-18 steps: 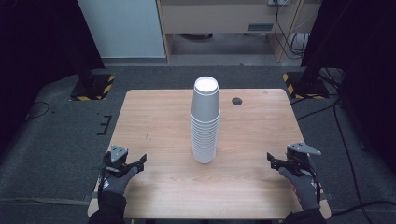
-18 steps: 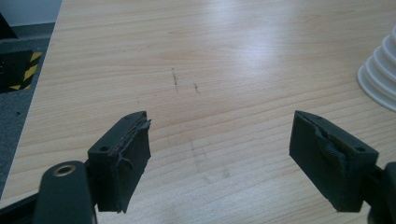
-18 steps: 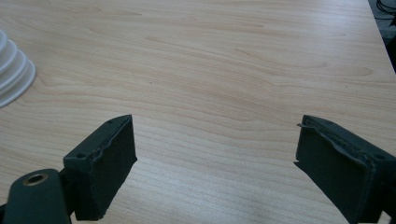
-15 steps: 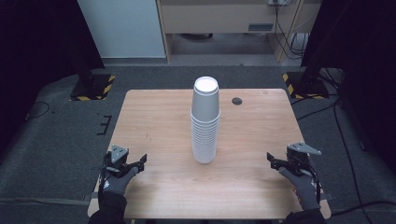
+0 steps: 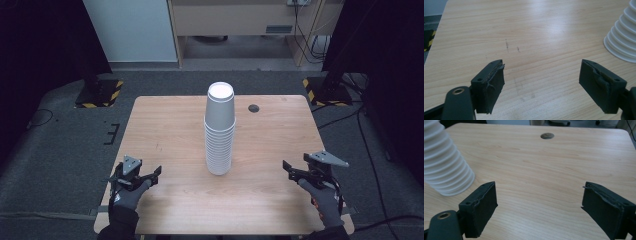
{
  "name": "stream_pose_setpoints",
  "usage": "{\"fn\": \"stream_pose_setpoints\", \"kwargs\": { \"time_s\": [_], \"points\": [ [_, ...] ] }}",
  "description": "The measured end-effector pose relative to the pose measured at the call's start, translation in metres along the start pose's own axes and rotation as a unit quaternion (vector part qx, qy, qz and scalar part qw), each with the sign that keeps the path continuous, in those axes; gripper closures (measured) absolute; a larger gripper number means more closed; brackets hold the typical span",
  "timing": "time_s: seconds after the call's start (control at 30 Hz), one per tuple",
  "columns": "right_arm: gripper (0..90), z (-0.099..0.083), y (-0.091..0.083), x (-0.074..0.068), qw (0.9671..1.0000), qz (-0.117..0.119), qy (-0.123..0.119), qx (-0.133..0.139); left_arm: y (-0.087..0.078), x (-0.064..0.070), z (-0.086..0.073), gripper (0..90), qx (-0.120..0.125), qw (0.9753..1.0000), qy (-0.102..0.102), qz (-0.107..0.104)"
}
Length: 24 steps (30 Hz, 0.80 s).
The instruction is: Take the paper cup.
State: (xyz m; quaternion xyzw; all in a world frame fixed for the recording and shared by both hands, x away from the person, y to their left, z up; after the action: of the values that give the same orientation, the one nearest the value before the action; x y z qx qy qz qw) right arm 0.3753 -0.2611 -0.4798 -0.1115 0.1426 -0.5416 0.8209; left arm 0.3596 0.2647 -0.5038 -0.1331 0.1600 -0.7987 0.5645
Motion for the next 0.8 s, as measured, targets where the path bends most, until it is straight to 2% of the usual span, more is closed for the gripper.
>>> {"fn": "stream_pose_setpoints", "kwargs": {
  "time_s": [0.13, 0.3, 0.6, 0.8],
  "points": [
    [12.9, 0.011, -0.002, -0.011, 0.9998, 0.013, -0.003, 0.017, 0.001, 0.000, -0.001, 18.3, 0.000, 1.0000, -0.001, -0.002],
    [12.9, 0.019, -0.001, -0.022, 0.9994, 0.023, -0.010, 0.025, 0.003, -0.001, -0.004, 18.2, -0.002, 1.0000, -0.003, -0.004],
    [12.5, 0.043, 0.000, -0.045, 0.9972, 0.053, -0.017, 0.049, 0.003, -0.002, -0.003, 18.2, 0.004, 1.0000, -0.002, -0.003],
    [12.7, 0.054, 0.001, -0.052, 0.9961, 0.057, -0.025, 0.062, 0.005, -0.002, -0.005, 18.2, 0.000, 1.0000, -0.001, -0.005]
  ]
}}
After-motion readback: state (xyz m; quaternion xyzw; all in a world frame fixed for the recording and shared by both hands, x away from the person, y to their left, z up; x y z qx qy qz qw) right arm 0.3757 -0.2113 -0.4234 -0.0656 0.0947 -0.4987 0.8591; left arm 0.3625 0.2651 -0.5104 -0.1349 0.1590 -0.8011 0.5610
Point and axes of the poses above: each handheld gripper's, and its own axes: y roughly forward along the jaws, z roughly out of its top, x roughly to its right, the point moved 3 cm from there along y, roughly forward along the jaws, and after that the axes turned 9 degrees about x, right-handed, at the moved point
